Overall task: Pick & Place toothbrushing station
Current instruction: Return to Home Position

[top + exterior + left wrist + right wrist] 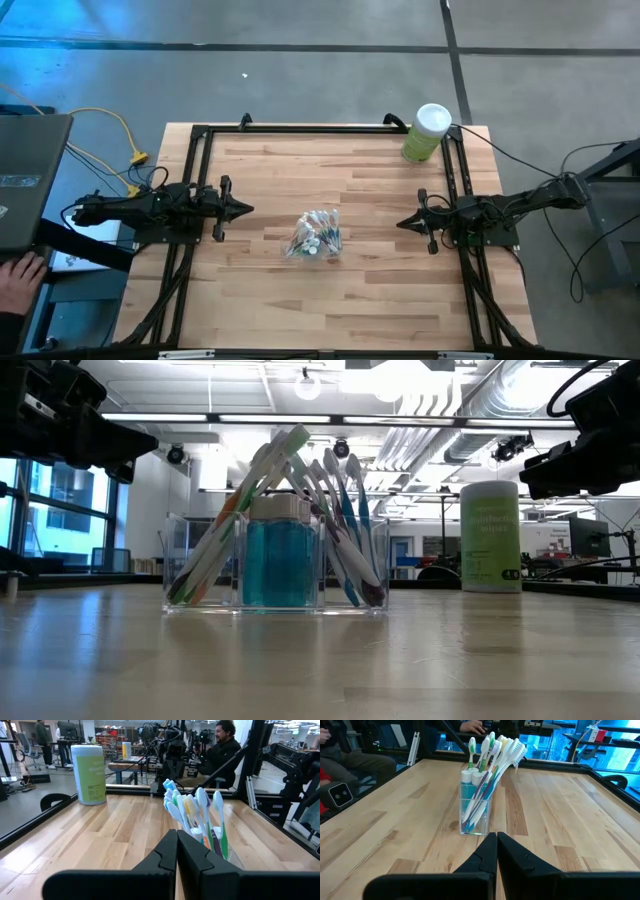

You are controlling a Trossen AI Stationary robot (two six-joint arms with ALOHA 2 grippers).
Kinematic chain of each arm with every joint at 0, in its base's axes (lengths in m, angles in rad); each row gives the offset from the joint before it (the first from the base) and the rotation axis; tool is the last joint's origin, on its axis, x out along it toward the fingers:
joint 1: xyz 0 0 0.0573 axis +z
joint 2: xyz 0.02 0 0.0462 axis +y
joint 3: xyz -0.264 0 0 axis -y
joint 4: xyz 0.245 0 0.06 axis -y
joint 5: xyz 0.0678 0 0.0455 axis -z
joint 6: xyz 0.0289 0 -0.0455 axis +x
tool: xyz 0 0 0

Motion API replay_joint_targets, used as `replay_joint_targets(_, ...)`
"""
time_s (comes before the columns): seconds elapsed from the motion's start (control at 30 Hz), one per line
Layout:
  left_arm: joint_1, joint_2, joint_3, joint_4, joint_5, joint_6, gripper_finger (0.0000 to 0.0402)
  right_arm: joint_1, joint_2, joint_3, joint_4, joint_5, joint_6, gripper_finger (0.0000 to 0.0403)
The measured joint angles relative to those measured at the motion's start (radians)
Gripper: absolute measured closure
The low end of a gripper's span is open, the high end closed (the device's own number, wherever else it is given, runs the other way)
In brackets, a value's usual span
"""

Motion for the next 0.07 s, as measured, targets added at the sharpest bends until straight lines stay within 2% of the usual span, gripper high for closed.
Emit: replay_joint_targets(0.07, 0.000, 0.000, 0.000, 0.000, 0.000, 0.000, 0.0399, 0.000, 0.000, 0.000, 0.000, 0.000, 0.000, 0.0398)
